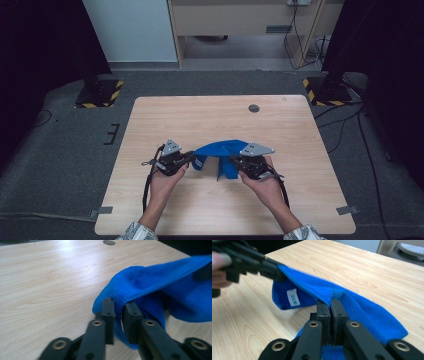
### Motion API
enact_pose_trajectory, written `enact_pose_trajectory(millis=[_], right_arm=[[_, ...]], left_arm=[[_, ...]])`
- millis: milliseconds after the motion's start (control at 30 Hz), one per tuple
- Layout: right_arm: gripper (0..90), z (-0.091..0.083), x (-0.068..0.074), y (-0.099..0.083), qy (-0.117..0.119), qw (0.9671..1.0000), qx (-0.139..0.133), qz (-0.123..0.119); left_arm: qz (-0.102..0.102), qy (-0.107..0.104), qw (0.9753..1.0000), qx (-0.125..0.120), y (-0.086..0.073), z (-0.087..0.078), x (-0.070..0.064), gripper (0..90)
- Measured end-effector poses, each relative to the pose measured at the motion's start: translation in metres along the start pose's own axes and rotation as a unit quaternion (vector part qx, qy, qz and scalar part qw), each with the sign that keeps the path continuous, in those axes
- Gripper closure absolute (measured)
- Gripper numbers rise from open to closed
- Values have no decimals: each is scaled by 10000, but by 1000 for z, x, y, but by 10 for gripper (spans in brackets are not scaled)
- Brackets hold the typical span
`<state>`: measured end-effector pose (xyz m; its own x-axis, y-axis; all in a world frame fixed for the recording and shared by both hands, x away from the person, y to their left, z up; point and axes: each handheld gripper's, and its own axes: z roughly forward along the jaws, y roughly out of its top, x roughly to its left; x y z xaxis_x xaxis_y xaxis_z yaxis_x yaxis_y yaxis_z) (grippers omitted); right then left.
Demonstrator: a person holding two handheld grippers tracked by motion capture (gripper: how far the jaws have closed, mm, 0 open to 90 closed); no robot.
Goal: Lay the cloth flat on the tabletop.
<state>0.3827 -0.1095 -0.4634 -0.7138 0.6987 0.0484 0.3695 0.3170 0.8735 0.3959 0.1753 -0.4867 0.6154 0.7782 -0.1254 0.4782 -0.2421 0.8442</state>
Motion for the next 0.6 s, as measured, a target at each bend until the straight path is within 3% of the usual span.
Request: enact_pose_trajectory(millis=[267, 367, 600], right_arm=[[883, 1, -6, 11, 3, 10000, 2, 58], [883, -1, -10, 14, -46, 10000, 21, 81], [884, -6, -25, 16, -186, 9996, 39, 204]], left_arm=[[127, 260, 9992, 285, -10, 17, 2, 621], [215, 345, 9982, 431, -13, 21, 3, 609], [263, 409, 9978, 461, -15, 22, 4, 597]])
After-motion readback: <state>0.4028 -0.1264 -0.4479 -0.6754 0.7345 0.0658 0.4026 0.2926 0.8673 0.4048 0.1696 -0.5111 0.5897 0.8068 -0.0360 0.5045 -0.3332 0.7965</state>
